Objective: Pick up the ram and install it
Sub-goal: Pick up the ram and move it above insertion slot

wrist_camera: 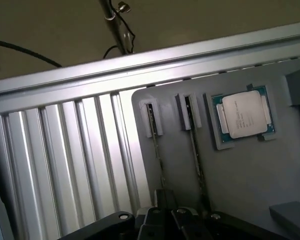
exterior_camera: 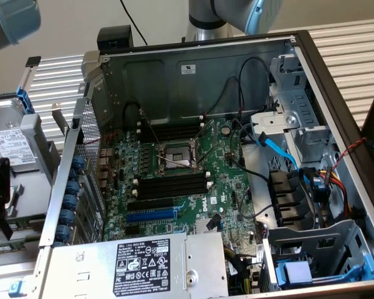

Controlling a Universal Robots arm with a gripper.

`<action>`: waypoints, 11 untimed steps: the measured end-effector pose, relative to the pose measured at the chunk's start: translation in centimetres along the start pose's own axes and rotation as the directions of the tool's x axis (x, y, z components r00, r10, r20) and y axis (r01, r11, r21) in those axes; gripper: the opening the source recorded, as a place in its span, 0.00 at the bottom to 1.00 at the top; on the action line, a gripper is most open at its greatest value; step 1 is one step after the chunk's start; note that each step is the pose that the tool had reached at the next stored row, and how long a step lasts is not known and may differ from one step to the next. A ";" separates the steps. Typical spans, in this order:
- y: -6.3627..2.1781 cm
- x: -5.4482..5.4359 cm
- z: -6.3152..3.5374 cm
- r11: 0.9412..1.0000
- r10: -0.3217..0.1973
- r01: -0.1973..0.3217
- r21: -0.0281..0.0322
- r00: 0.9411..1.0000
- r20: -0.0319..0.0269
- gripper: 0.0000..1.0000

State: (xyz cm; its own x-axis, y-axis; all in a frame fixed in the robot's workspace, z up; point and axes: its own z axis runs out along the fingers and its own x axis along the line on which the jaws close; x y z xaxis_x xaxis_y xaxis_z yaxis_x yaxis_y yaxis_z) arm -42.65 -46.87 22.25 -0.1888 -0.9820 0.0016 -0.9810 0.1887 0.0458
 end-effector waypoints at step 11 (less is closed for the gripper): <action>0.00 0.0 0.03 0.992 -0.129 0.129 0.000 0.992 0.013 0.11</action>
State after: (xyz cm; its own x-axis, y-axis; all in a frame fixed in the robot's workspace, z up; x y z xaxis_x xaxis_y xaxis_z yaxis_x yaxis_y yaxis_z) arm -42.64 -46.86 22.22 -0.0611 -0.9980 -0.0178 -0.9972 0.0603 0.0452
